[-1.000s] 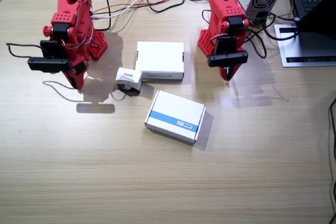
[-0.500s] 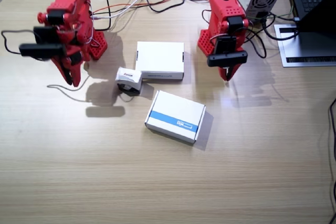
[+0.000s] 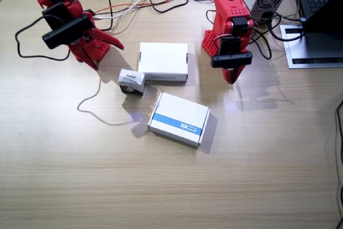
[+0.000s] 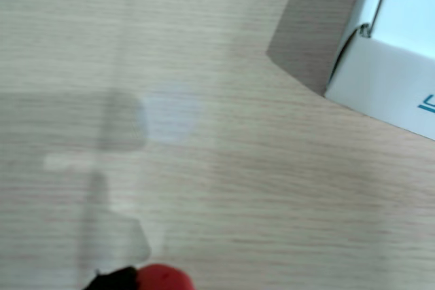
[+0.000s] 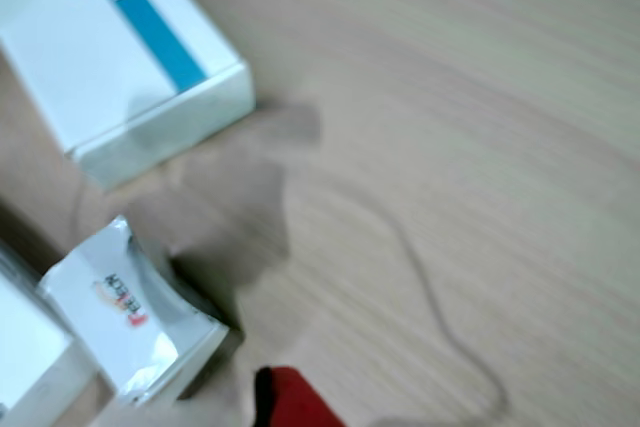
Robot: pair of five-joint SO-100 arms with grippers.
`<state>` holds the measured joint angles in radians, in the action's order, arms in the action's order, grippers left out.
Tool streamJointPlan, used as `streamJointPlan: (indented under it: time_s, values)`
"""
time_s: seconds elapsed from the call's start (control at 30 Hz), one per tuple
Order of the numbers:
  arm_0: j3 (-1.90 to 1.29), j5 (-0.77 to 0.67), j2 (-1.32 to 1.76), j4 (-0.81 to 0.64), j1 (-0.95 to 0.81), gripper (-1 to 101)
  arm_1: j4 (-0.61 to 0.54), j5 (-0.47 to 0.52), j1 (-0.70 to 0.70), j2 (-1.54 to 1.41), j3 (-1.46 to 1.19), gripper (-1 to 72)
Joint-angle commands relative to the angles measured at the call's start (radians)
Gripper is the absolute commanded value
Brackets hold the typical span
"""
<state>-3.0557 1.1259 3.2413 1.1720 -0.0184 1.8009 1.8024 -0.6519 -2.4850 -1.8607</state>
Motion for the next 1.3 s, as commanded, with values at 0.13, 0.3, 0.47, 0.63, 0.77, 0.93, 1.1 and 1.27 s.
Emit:
streamJointPlan:
  time_s: [0.13,0.3,0.47,0.63,0.77,0.93,1.1,1.27]
  values:
    - [0.017,-0.08,0.029,-0.046,-0.031,0,0.018,0.183,-0.026,0.505,0.261,53.4]
    - [0.017,-0.094,0.029,-0.058,-0.029,0,-0.043,0.236,-0.067,0.676,0.244,54.2]
    - [0.017,-0.109,0.029,-0.071,-0.032,0,-0.106,0.311,-0.095,0.758,0.241,54.2]
    - [0.017,-0.124,0.029,-0.063,-0.032,0,-0.15,0.348,-0.173,0.836,0.245,54.0]
    - [0.017,-0.123,0.029,-0.057,-0.021,0,-0.242,0.324,-0.213,0.96,0.238,54.0]
    - [0.017,-0.126,0.029,-0.064,-0.021,0,-0.284,0.253,-0.184,1.195,0.396,52.8]
    - [0.017,-0.124,0.029,-0.075,-0.025,0,-0.089,0.265,-0.144,1.224,0.54,28.0]
    - [0.017,-0.123,0.029,-0.08,-0.029,0,0.041,0.267,-0.106,1.175,0.561,14.4]
